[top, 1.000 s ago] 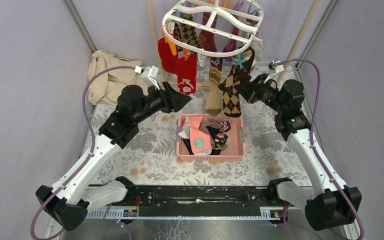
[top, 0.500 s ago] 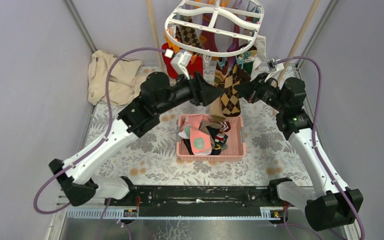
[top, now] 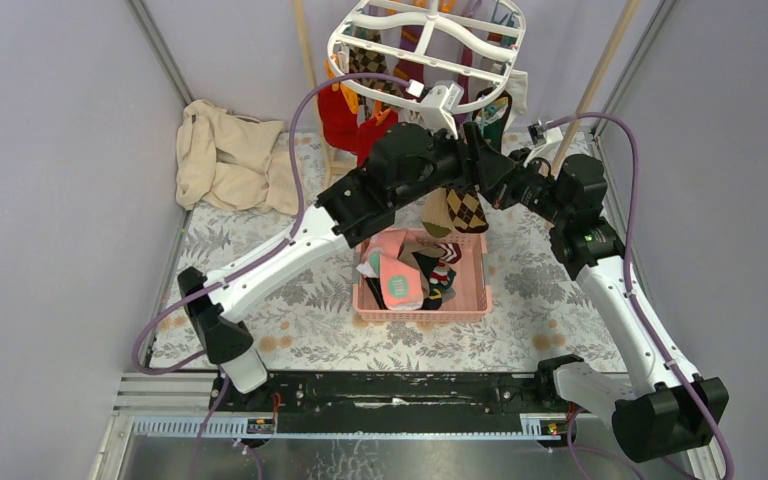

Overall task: Remove the socks clipped to the hanger
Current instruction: Remove the sock from the hanger.

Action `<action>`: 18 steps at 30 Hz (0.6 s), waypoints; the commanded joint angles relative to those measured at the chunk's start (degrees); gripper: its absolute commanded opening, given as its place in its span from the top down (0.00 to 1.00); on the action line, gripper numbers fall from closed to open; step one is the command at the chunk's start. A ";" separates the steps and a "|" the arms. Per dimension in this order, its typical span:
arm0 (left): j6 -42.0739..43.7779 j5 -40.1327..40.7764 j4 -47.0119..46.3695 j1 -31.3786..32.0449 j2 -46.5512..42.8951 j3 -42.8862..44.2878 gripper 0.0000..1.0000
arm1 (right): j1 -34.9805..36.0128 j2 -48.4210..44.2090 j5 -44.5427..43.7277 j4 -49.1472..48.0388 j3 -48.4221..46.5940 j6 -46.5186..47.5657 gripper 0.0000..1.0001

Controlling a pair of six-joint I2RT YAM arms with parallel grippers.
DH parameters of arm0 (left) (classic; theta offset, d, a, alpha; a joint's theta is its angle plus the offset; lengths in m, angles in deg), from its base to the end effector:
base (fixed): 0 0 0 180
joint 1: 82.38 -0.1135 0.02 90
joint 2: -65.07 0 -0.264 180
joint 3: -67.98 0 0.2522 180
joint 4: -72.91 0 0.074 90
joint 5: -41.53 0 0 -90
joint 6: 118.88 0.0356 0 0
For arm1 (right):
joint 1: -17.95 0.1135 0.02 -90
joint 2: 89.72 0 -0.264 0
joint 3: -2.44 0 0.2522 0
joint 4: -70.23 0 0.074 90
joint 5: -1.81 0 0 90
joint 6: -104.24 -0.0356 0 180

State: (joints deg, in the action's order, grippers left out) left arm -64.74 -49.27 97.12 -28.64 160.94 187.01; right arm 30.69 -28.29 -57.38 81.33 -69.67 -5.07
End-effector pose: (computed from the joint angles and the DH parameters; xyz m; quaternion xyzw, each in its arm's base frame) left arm 0.2293 -0.3135 0.4733 0.1157 0.7041 -0.4972 0.4936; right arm 0.2361 0.0721 0.3913 -0.1476 0.6938 0.3687 0.6008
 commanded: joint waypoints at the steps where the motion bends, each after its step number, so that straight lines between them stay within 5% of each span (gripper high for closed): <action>1: 1.71 7.32 0.54 0.90 1.21 2.87 0.45 | 1.07 -1.50 -1.86 0.29 -3.50 1.60 1.00; 18: 8.35 22.10 5.36 1.61 3.65 5.40 0.43 | 5.64 -1.02 -7.85 6.90 -6.81 5.34 1.00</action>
State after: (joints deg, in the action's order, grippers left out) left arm -59.71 -33.60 100.84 -26.54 162.89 190.01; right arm 34.55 -28.26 -65.19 89.33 -72.75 -1.57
